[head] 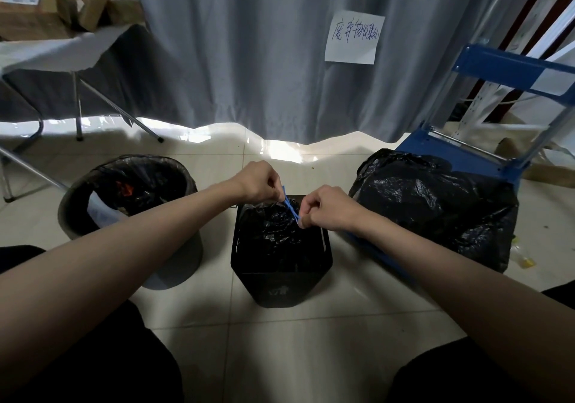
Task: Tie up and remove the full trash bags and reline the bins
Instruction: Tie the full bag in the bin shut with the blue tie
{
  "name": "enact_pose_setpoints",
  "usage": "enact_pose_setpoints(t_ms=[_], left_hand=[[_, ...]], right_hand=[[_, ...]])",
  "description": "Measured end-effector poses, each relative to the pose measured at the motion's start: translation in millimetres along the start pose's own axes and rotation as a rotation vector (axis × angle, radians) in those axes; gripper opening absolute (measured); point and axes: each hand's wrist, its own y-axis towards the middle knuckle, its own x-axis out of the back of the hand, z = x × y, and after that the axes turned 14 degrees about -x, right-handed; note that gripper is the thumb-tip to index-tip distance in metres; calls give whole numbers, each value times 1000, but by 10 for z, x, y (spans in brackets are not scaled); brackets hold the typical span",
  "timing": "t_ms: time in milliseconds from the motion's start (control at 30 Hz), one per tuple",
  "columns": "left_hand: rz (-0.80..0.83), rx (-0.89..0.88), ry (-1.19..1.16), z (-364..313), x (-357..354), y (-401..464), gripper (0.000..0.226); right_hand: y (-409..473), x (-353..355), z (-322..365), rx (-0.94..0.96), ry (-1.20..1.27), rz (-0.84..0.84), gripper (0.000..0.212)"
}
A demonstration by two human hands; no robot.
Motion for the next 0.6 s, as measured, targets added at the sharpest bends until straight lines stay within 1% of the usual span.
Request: enact_pose_setpoints(t_ms=[100,200,267,333,367,433,500,600], left_hand=[[-28,-21,37,-10,-19,-8,15],[-38,-23,77,3,-47,-9,10],[-51,-21,105,26,-53,-10,6],[-63,-17,110,43,-43,-14,4],[-68,-15,108,46,-38,-18,4],[-76,-17,115,40,-33,-23,4],[-90,-26,145,25,-37,-23,5],[-105,-31,175,16,-50,-28,8]], right_hand=[[12,-8,3,19,-37,6,7],[14,-19,2,49,-45,17,10],[38,-51,-24,49,62,-51,11],[82,-76,-77,24,257,-132,9],[100,-81,-105,14,354,-126,7],[114,-86,-156,24,450,-21,6],[117,-116,-200,53,406,94,7],[134,-170,-228,65,294,141,9]])
